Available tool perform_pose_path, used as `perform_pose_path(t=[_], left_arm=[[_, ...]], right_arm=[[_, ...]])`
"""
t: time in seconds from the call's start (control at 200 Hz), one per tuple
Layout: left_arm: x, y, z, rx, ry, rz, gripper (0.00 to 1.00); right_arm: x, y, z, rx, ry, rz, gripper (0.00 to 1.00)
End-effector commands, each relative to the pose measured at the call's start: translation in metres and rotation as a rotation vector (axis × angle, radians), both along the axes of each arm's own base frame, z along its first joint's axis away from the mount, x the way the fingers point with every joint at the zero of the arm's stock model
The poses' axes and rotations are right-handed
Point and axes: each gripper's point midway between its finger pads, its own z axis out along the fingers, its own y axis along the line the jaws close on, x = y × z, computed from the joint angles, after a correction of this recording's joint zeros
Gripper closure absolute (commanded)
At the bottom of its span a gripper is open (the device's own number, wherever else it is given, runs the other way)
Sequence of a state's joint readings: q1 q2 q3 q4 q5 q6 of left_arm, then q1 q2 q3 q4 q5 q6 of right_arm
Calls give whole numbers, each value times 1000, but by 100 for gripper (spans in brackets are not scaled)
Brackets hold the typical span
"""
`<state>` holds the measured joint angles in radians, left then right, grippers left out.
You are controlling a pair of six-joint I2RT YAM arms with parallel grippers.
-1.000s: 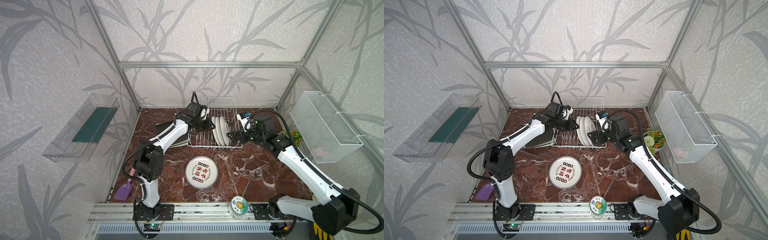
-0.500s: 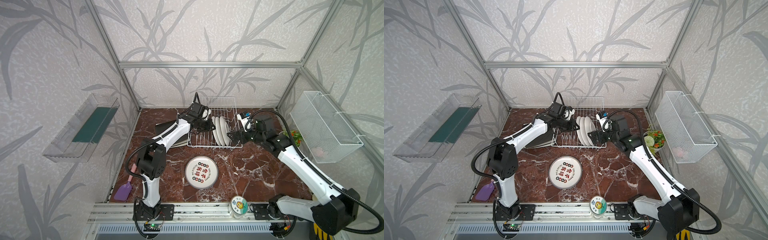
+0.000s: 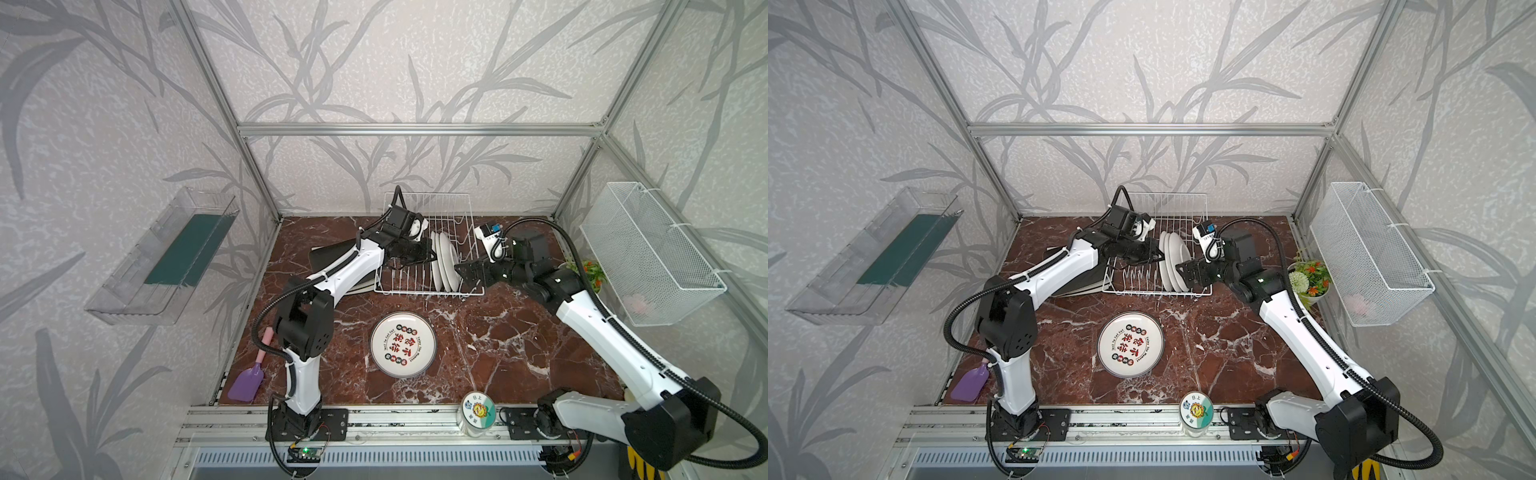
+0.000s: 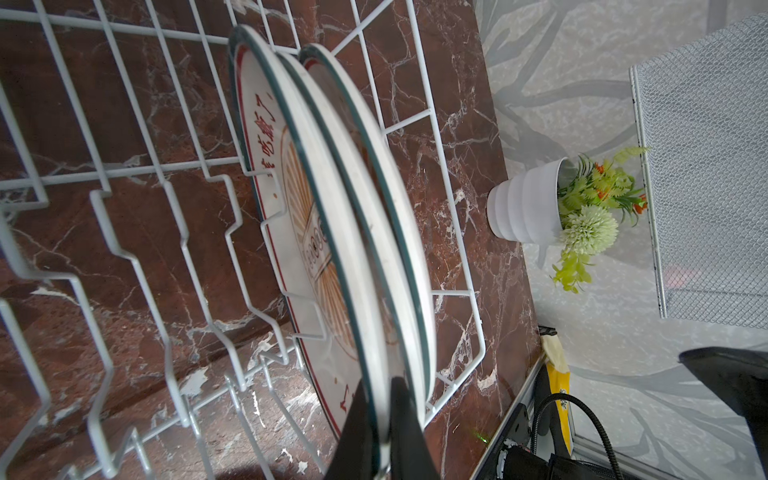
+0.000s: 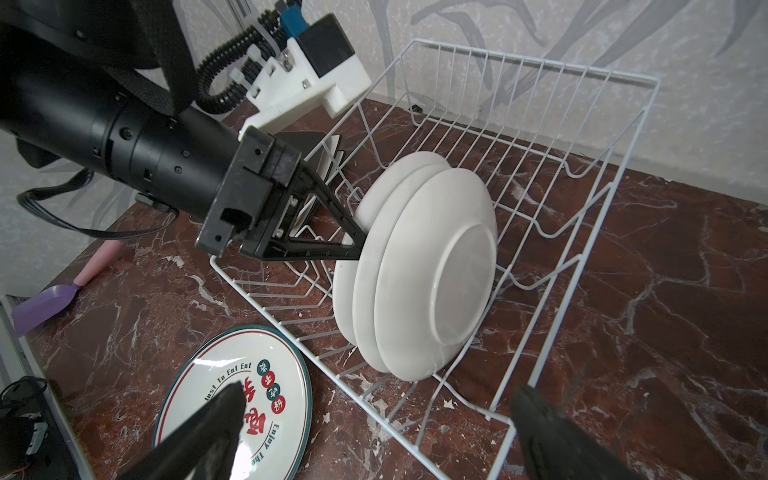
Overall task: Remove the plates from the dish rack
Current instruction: 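Move the left gripper back into the rack to the next patterned plate, then grasp the orange-sunburst patterned plate's top edge with the left gripper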
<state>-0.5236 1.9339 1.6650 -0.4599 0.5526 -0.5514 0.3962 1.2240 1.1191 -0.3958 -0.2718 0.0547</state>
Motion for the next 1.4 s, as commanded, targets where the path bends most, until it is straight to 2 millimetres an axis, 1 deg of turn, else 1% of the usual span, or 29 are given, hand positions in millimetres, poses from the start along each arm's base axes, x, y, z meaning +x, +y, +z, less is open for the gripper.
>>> perform_pose_path(t=[0.0,0.095,0.285,0.395,0.49,0.86,1.169,1.394], left_arm=[[1,5,7,-10,-2,31,100],[0,2,10,-33,3,34,100],[-3,-8,28,-136,11,29,100],[-3,-9,40,-169,-3,35,100],[-5,-8,46,-175,-13,33,100],[-9,-7,63,-192,-31,33,100],[-14,5,78,-143,-77,40,100],[-17,11,92,-127,-111,48,100]], right_arm=[[-1,1,15,19,-25,9,1],[-2,0,15,19,-24,8,1],[-1,0,16,8,-32,12,1],[0,1,18,10,-33,15,1],[0,2,18,20,-26,13,1],[-3,-1,23,23,-39,2,1],[1,-3,22,24,-20,-28,1],[-2,-3,25,27,-20,-19,1]])
